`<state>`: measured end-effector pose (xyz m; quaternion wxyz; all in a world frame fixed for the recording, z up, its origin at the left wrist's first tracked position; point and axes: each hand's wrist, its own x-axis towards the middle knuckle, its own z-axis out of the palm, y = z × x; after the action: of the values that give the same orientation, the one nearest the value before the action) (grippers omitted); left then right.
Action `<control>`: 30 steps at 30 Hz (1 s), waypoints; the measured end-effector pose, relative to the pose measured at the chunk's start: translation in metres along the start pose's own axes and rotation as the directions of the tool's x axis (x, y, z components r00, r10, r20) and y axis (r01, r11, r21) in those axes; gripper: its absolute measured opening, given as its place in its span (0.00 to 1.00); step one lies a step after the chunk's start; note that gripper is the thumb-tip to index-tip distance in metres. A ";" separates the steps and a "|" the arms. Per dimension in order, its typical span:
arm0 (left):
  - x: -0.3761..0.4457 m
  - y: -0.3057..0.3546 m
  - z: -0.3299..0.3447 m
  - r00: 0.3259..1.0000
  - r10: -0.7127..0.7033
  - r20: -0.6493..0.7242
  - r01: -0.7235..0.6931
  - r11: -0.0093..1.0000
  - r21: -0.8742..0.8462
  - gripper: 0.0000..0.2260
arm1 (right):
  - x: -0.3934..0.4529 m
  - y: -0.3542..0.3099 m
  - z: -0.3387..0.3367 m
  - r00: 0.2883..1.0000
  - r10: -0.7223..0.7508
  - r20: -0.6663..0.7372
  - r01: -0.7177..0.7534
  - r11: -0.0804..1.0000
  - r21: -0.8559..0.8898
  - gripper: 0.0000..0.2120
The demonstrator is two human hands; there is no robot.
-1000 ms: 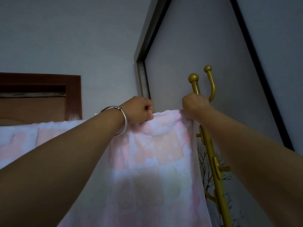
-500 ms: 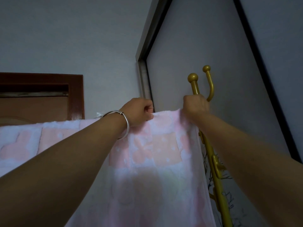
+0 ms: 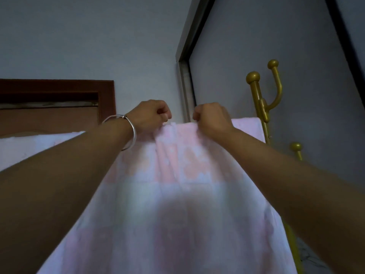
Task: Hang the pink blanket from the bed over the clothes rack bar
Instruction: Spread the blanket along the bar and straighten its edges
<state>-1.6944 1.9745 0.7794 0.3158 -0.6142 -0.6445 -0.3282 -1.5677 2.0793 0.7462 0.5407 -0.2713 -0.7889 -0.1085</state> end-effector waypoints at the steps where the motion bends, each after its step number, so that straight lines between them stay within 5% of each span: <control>1: -0.005 -0.007 -0.009 0.999 -0.028 0.018 0.027 0.999 0.027 0.07 | -0.001 -0.015 0.004 0.999 -0.032 0.008 0.032 0.999 0.024 0.16; 8: -0.056 -0.073 -0.085 0.977 -0.190 0.096 0.173 0.971 0.163 0.04 | -0.002 -0.128 0.028 0.983 -0.185 -0.009 0.184 0.973 0.142 0.15; 19: -0.087 -0.101 -0.093 0.997 0.061 0.048 -0.071 0.968 0.240 0.04 | -0.017 -0.186 0.048 0.966 -0.251 -0.057 0.255 0.961 0.110 0.13; 24: -0.112 -0.139 -0.132 0.981 -0.050 -0.189 0.087 0.977 0.192 0.10 | -0.024 -0.226 0.058 0.964 -0.248 -0.099 0.256 0.964 0.076 0.13; 27: -0.133 -0.176 -0.160 0.958 -0.199 -0.206 0.268 0.877 0.399 0.14 | -0.027 -0.256 0.067 0.962 -0.242 -0.127 0.255 0.963 0.091 0.13; 30: -0.149 -0.197 -0.178 0.943 -0.280 -0.180 0.330 0.860 0.390 0.08 | -0.029 -0.282 0.076 0.955 -0.262 -0.141 0.275 0.958 0.079 0.14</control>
<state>-1.8836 1.7371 0.7556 0.4199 -0.4029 -0.7688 -0.2652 -1.7741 1.8713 0.7250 0.5834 -0.1272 -0.7861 -0.1597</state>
